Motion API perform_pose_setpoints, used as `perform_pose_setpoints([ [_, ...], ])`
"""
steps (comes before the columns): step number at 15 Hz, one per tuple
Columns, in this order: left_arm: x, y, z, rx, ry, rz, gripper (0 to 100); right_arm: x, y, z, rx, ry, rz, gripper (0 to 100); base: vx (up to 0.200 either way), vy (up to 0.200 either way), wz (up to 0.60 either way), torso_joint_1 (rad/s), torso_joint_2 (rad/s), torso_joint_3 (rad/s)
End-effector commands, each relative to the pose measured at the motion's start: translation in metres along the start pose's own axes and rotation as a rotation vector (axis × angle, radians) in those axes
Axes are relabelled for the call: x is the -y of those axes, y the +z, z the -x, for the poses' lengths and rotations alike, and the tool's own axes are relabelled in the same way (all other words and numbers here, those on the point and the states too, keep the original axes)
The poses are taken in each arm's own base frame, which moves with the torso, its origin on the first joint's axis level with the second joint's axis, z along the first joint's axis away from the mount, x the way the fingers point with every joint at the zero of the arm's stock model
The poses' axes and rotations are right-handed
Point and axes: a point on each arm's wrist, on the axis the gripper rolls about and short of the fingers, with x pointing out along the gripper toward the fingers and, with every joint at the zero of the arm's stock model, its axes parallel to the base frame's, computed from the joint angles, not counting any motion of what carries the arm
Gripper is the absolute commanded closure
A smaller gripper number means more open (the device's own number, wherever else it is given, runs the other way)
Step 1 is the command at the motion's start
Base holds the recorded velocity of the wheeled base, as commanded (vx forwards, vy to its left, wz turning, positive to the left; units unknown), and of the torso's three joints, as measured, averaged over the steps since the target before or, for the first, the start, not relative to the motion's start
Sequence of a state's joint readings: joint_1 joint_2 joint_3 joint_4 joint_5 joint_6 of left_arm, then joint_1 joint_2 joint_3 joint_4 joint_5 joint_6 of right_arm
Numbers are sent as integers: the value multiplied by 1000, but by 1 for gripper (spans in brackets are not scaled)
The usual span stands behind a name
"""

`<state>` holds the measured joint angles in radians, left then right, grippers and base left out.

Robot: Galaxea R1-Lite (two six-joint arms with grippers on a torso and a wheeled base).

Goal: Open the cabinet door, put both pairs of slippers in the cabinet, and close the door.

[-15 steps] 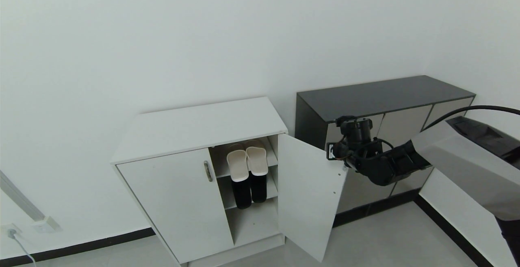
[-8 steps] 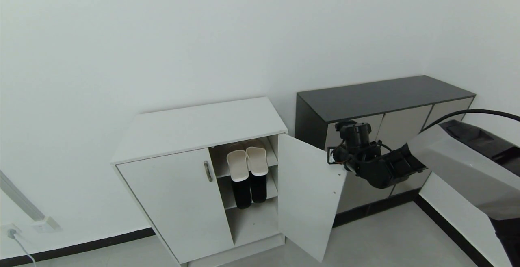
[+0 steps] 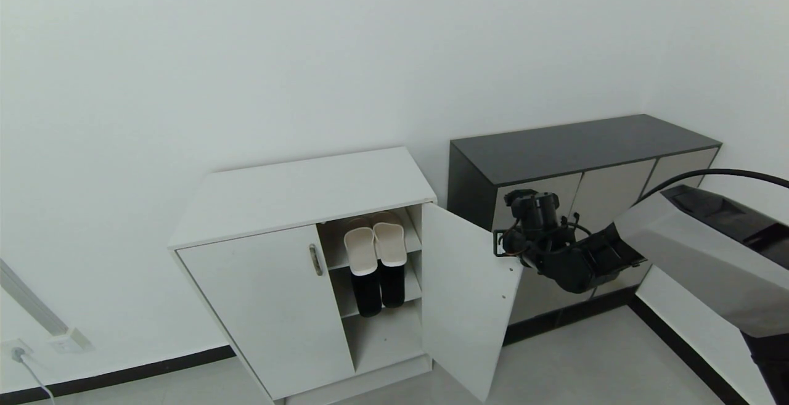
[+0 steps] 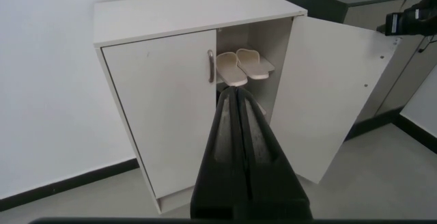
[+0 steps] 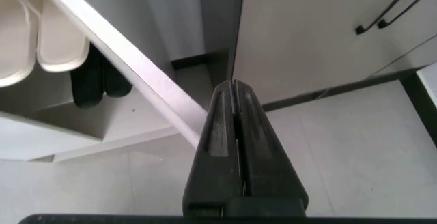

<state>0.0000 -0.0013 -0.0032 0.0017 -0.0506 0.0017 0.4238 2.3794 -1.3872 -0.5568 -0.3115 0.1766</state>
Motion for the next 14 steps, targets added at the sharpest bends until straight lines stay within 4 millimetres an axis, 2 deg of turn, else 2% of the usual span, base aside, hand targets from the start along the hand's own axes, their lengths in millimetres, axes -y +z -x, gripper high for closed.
perform_pose_setpoints([
  [1,0,0,0,-1,0,0,100,-9,2,10,3,23,-4,100,0,0,0,0,0,0],
  [6,0,0,0,-1,0,0,100,-36,-6,32,2,89,27,100,0,0,0,0,0,0],
  [10,0,0,0,-1,0,0,100,-69,-20,51,-18,167,65,100,0,0,0,0,0,0],
  [14,0,0,0,-1,0,0,100,-89,-14,72,17,228,70,100,0,0,0,0,0,0],
])
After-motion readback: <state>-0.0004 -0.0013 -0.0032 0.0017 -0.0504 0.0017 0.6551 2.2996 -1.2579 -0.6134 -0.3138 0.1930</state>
